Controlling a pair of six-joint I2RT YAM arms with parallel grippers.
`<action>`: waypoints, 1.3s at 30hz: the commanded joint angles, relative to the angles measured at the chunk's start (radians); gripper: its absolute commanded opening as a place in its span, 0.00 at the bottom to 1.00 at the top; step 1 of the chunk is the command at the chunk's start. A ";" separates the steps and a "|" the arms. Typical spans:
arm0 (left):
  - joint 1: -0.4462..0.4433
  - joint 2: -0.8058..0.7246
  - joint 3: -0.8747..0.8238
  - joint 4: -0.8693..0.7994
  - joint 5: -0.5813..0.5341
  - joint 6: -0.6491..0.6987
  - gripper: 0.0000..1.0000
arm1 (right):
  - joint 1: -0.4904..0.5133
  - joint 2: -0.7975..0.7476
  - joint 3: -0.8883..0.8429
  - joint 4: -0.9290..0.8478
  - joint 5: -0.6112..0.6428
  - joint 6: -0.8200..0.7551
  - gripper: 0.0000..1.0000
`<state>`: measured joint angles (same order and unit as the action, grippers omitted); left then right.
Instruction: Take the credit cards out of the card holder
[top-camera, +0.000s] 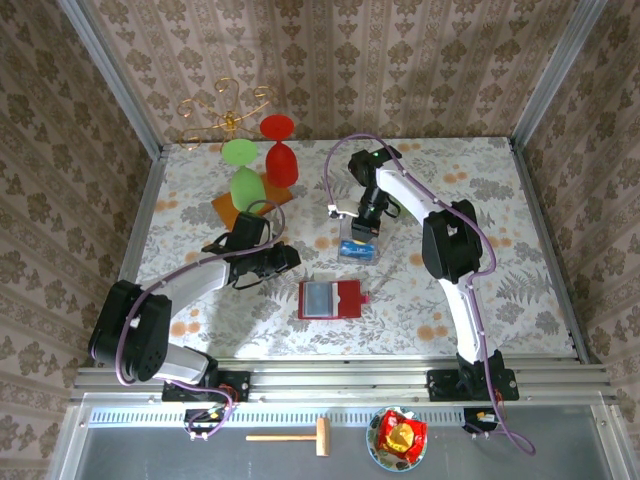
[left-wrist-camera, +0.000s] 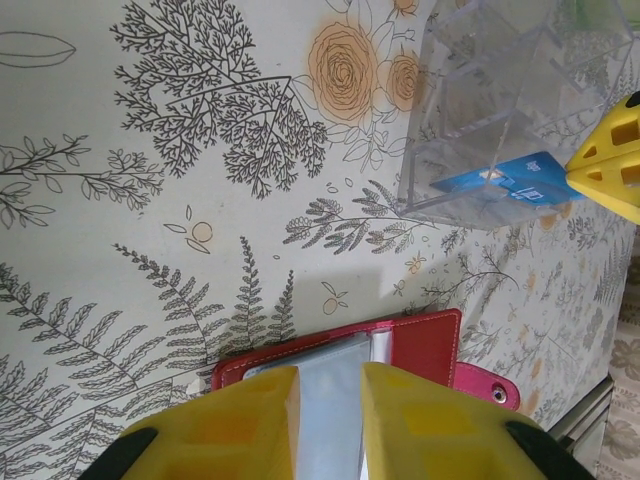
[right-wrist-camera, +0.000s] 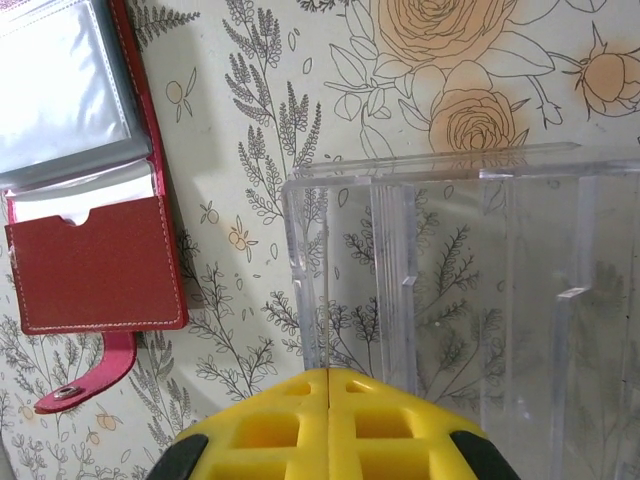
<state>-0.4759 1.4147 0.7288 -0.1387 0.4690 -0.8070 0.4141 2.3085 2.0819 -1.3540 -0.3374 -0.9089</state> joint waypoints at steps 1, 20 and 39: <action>0.006 0.008 0.012 0.014 0.020 -0.008 0.23 | -0.002 -0.047 0.020 -0.003 -0.001 0.033 0.04; 0.003 0.010 -0.005 0.037 0.030 -0.013 0.23 | 0.009 -0.192 -0.208 0.252 0.064 0.178 0.04; -0.009 0.007 -0.017 0.047 0.037 -0.015 0.23 | 0.031 -0.347 -0.494 0.559 0.144 0.355 0.00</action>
<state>-0.4770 1.4147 0.7261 -0.1032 0.4915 -0.8120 0.4393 2.0029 1.5978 -0.8322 -0.2150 -0.5785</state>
